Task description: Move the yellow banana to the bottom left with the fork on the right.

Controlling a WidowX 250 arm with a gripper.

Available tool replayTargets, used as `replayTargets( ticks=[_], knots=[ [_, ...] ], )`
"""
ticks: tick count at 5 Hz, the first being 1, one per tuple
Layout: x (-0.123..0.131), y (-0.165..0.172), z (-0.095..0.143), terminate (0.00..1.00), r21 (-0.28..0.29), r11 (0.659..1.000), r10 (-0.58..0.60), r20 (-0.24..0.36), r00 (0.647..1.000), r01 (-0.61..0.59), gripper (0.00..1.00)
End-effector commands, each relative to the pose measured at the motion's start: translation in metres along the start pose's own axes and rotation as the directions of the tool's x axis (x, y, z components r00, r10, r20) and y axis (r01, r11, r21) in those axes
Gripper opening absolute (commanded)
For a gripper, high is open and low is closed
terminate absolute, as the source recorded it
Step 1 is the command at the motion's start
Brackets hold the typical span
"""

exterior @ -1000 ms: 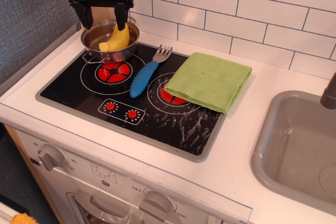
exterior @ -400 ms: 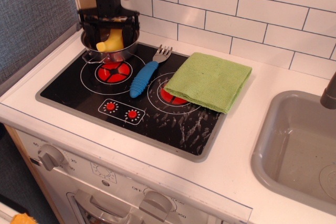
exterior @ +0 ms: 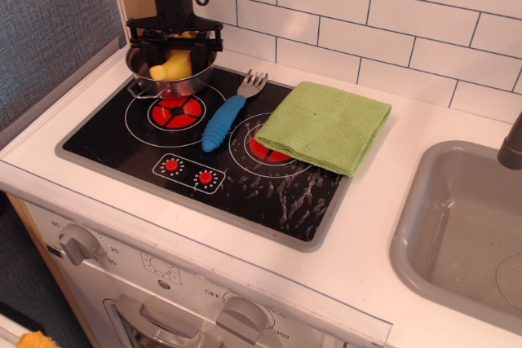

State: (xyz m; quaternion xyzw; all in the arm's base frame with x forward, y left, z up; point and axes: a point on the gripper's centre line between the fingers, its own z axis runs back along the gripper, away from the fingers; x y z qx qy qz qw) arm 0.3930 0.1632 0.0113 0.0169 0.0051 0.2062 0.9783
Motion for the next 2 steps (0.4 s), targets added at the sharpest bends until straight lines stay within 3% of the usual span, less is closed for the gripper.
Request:
replayTargets(
  ticks=[1, 2],
  knots=[
    [0.003, -0.002, 0.055, 0.00, -0.029, 1.000, 0.001, 0.157, 0.988, 0.004, 0.00],
    [-0.005, -0.002, 0.093, 0.00, -0.066, 0.998, 0.013, 0.256, 0.966, 0.004, 0.00]
  ],
)
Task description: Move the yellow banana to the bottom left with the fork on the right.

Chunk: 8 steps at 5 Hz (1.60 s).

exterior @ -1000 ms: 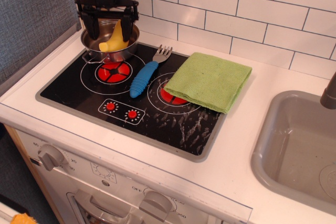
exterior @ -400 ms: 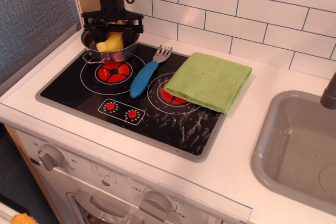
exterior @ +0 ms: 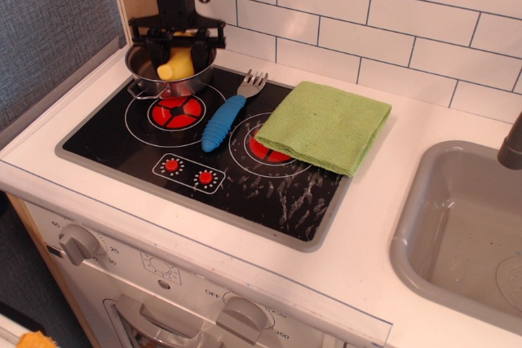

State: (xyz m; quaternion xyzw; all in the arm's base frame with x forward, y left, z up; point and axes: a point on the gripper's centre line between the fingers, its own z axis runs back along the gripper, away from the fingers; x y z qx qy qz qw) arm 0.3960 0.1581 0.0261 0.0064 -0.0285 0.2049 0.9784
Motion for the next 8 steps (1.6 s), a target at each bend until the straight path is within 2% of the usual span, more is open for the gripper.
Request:
replayTargets(
  ticks=[1, 2, 3, 5, 6, 7, 8],
  knots=[
    [-0.022, 0.002, 0.093, 0.00, -0.022, 1.000, 0.022, 0.226, 0.974, -0.018, 0.00],
    [-0.056, 0.011, 0.086, 0.00, 0.005, 0.999, 0.035, 0.185, 0.982, -0.036, 0.00],
    [-0.084, 0.021, 0.066, 0.00, 0.013, 0.998, 0.057, 0.127, 0.990, -0.060, 0.00],
    [-0.119, 0.013, 0.040, 0.00, 0.019, 0.998, 0.058, 0.061, 0.996, -0.059, 0.00],
    [-0.128, 0.008, 0.025, 0.00, 0.022, 0.998, 0.054, 0.024, 0.998, -0.055, 0.00],
    [-0.126, 0.003, 0.013, 0.00, 0.023, 0.999, 0.026, 0.019, 0.999, -0.027, 0.00],
    [-0.119, -0.001, 0.007, 0.00, 0.031, 0.999, -0.016, 0.066, 0.998, 0.014, 0.00]
  ],
)
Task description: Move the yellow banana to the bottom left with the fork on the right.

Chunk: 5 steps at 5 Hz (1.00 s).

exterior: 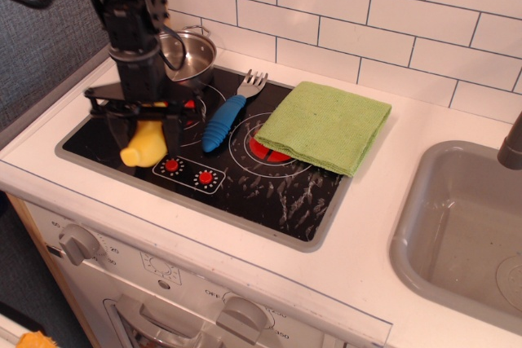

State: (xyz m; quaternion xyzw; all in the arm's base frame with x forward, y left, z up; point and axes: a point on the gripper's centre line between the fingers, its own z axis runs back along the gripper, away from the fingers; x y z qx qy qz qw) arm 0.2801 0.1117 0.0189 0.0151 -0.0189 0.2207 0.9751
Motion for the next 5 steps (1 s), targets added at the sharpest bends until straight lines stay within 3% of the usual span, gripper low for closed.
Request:
replayTargets(
  ticks=[1, 2, 5],
  knots=[
    [0.007, -0.003, 0.000, 0.00, 0.003, 0.998, -0.070, 0.064, 0.995, 0.070, 1.00],
    [0.007, -0.002, 0.006, 0.00, 0.012, 0.997, -0.077, 0.076, 0.994, 0.076, 1.00],
    [0.011, -0.029, 0.074, 0.00, 0.020, 0.981, -0.193, 0.259, 0.946, 0.194, 1.00]
  ],
)
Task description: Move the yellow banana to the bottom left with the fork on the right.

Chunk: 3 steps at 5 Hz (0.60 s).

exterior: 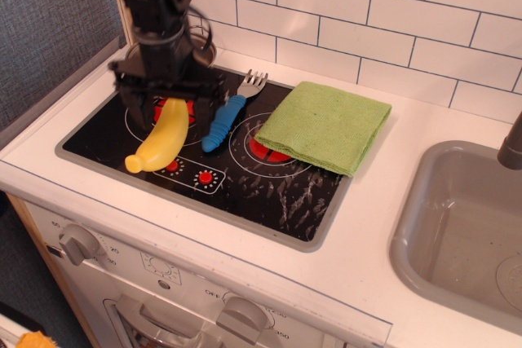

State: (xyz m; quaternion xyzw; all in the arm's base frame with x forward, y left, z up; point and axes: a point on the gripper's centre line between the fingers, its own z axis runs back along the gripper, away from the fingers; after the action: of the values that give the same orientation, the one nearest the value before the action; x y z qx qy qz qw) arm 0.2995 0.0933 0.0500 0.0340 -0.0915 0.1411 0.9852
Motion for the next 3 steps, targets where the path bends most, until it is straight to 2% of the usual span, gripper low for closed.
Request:
replayTargets(
  ticks=[1, 2, 3],
  knots=[
    [0.0120, -0.0056, 0.0510, 0.00, -0.013, 0.999, -0.051, 0.126, 0.991, 0.053, 1.00],
    [0.0131, -0.0039, 0.0460, 0.00, -0.052, 0.996, -0.066, 0.106, 0.992, 0.072, 1.00],
    [0.0131, -0.0039, 0.0460, 0.00, -0.052, 0.996, -0.066, 0.106, 0.992, 0.072, 1.00]
  ],
)
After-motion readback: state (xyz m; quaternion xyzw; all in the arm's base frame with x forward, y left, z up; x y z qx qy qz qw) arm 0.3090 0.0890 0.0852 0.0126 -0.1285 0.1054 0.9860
